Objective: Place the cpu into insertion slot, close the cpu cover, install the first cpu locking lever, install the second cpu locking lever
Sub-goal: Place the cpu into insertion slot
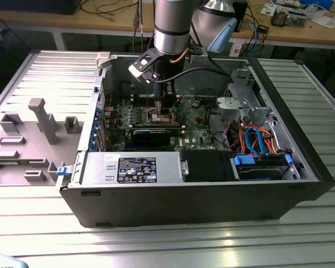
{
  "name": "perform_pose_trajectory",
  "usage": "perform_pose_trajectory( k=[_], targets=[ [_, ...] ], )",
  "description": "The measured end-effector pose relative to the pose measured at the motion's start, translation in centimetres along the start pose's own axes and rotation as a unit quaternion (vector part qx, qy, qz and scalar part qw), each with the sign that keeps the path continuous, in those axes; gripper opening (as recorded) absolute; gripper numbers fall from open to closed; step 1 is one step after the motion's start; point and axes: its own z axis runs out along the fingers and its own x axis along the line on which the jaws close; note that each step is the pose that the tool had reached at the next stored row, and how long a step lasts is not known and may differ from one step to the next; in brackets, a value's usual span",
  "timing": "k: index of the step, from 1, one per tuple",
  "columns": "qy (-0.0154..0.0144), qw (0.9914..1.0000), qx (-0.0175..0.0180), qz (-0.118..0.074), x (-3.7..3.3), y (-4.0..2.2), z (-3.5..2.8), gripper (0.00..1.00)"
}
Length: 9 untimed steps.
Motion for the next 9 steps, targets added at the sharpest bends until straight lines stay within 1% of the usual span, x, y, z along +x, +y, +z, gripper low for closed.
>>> perform_pose_trajectory(
  k=[3,5,9],
  targets=[
    [0.0000,1.00000,0.0000,0.000,0.00,0.00,0.05,0.55],
    [0.0000,1.00000,0.0000,0.000,0.01,0.01,0.26,0.55],
    [0.0000,1.00000,0.0000,0.000,0.02,0.01,0.34,0.55]
  ],
)
